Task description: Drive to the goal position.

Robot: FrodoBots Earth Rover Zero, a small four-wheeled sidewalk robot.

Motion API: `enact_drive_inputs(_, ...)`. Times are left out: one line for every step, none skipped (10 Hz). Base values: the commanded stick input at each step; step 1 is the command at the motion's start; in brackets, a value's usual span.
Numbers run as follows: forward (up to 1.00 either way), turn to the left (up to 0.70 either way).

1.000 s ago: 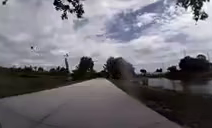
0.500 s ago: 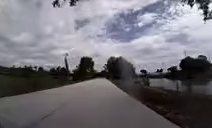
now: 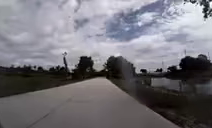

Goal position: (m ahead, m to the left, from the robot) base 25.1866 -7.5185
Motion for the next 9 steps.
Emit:
enact_drive_inputs(0.6,0.01)
enact_drive_inputs(0.6,0.01)
enact_drive_inputs(0.6,0.01)
enact_drive_inputs(0.6,0.01)
enact_drive_inputs(0.6,0.01)
enact_drive_inputs(0.6,0.01)
enact_drive_inputs(0.6,0.01)
enact_drive_inputs(0.6,0.01)
enact_drive_inputs(0.6,0.01)
